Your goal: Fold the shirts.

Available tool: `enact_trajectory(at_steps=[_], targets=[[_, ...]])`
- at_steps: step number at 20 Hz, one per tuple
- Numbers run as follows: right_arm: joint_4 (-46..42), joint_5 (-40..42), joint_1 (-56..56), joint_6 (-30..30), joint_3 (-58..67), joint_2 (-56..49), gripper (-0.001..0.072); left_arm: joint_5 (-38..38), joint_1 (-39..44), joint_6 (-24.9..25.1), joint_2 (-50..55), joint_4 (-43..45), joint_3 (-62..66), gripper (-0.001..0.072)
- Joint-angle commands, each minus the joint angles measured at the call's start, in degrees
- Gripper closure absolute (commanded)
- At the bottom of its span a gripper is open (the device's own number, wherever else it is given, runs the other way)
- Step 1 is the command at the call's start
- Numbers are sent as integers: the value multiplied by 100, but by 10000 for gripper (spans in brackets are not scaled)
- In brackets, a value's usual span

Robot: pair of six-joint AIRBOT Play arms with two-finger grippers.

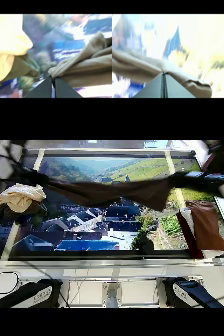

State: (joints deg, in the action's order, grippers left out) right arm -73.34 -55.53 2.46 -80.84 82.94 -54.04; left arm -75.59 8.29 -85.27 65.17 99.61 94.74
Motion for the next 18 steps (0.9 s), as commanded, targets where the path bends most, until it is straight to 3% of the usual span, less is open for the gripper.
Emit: enact_trajectory(at_steps=[1, 4, 9, 13, 16, 17, 18], targets=[[-295, 17, -81, -39, 1091, 501, 687, -372, 2, 328, -809, -1596, 245, 693], [-326, 9, -81, -39, 1226, 365, 687, -358, 2, 509, -809, -2516, 153, 693], [-297, -789, -81, -42, 743, -929, 686, -247, 2, 557, -289, -2503, -1353, 693], [17, -695, -70, -42, -363, -2055, 684, 968, 2, 546, 236, -2249, -3053, 693], [-74, -678, -72, -17, -970, -2332, 681, 1296, 2, 409, 634, -2146, -3665, 693], [-249, -695, -76, -20, -1056, -2323, 661, 1309, 2, 409, 706, -2149, -3724, 693], [-501, -787, -83, -31, -1062, -2317, 594, 1327, 2, 409, 754, -2146, -3722, 693]])
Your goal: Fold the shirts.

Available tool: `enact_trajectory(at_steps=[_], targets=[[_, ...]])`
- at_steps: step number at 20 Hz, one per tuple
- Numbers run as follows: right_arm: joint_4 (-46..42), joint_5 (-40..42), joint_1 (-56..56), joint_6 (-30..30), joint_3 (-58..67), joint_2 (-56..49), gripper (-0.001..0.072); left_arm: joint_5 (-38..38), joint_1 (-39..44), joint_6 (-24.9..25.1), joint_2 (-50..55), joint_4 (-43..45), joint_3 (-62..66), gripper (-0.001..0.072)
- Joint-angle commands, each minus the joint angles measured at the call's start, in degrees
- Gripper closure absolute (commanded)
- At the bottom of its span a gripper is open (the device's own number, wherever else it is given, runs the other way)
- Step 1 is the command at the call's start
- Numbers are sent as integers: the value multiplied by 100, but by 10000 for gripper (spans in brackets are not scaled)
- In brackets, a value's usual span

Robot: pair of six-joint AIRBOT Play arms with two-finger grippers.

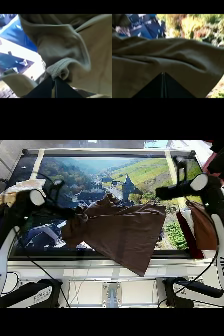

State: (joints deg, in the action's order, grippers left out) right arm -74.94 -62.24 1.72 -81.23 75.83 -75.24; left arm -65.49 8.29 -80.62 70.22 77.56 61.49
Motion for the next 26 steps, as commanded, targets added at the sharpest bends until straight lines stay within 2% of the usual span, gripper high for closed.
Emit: enact_trajectory(at_steps=[1, 3, 4, 7, 14, 18, 20, 23, 26], targets=[[-590, -227, -35, -15, -352, -181, 486, 400, 2, -55, 258, 57, -398, 693], [-938, -584, -164, -280, -369, -184, 376, 577, 2, -57, 258, 42, -398, 693], [-927, -702, -284, -415, -422, -184, 365, 612, 2, -57, 258, 33, -398, 693], [-522, -767, -514, -474, -811, -184, 365, 584, 2, -57, 258, 24, -398, 693], [-389, -868, -426, -446, -2208, -188, 356, 409, 2, -57, 258, 26, -398, 693], [120, -1447, -431, 7, -2448, -179, 356, 286, 2, -55, 258, 26, -398, 693], [212, -1613, -586, 4, -2448, -138, 356, 275, 2, -57, 258, 26, -398, 693], [1069, -2413, -1060, 63, -2483, -66, 357, 269, 2, -57, 258, 26, -398, 693], [804, -2715, -1117, 22, -2820, 264, 360, 278, 2, -57, 258, 24, -398, 692]])
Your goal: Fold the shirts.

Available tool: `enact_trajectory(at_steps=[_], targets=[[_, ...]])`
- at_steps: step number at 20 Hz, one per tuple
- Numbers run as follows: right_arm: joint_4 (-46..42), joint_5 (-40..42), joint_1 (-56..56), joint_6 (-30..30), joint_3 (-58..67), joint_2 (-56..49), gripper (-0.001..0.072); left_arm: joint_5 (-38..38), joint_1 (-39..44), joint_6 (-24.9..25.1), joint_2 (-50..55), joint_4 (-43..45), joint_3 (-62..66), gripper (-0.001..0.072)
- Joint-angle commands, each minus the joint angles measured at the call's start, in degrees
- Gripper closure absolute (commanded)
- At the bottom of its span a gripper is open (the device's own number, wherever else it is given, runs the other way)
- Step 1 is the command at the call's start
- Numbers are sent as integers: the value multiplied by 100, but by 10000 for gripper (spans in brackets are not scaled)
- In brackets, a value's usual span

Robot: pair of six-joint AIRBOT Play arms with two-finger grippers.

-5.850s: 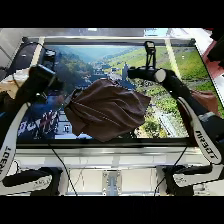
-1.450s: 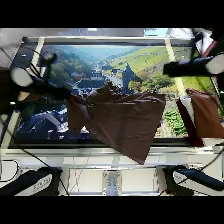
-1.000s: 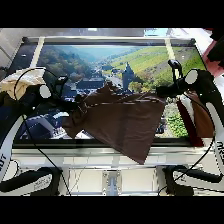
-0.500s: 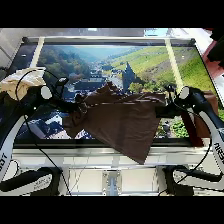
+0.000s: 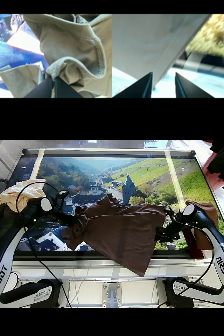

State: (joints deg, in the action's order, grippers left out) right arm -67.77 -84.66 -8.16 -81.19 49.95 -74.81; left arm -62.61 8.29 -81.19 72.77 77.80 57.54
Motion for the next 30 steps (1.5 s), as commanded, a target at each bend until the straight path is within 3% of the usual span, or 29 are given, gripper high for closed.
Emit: enact_trajectory(at_steps=[1, 4, 10, 17, 25, 27, 28, 29, 30], targets=[[72, -437, -127, 17, -481, 404, 359, -9, 2, 0, 2, 0, -2, 693], [2, -337, -127, 22, -1292, 826, 359, 0, 2, 0, 2, -2, -2, 693], [942, 625, 490, 164, -2538, 911, 359, -15, 2, 0, 2, -74, -2, 693], [614, 1213, 1410, -160, -2667, 909, 359, -48, 2, 0, 2, -153, -2, 693], [1279, 1635, 1412, -175, -2669, 909, 381, -46, 2, 2, 2, -153, -2, 693], [1325, 1648, 1410, -175, -2667, 909, 417, -46, 2, 2, 2, -151, -2, 693], [1360, 1663, 1410, -138, -2667, 909, 577, -46, 2, 2, 2, -151, -2, 692], [1432, 1690, 1410, -101, -2667, 909, 680, -48, 2, 4, 2, -151, -2, 693], [1572, 1685, 1410, 24, -2662, 911, 682, -48, 2, 9, 2, -149, -2, 693]])
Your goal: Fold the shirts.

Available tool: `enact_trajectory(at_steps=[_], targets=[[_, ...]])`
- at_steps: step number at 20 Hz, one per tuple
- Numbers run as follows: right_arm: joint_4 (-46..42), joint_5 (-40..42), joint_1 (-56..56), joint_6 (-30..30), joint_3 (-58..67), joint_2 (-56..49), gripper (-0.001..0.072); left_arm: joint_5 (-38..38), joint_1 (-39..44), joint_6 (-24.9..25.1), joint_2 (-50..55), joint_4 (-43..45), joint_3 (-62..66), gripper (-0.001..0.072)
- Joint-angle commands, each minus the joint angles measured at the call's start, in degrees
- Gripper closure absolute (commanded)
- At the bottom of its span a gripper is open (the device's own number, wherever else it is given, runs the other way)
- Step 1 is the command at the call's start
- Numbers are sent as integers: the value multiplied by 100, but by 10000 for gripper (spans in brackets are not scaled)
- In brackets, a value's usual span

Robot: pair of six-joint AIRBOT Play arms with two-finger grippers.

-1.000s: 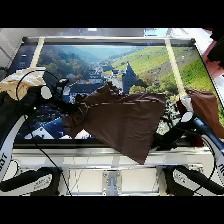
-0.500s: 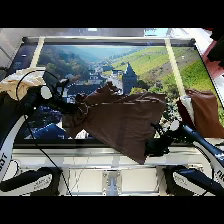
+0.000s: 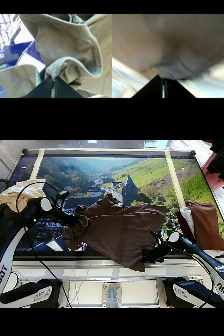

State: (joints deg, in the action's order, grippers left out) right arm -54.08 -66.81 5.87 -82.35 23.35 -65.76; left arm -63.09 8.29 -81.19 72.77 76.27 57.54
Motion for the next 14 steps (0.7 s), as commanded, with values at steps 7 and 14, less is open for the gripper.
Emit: enact_trajectory(at_steps=[7, 14], targets=[[105, -914, -11, 411, 750, 214, 685, 37, 2, 20, 2, 7, 11, 693], [-935, -1443, -535, 177, 2946, 796, 686, -396, 2, 297, -136, 85, 1491, 693]])
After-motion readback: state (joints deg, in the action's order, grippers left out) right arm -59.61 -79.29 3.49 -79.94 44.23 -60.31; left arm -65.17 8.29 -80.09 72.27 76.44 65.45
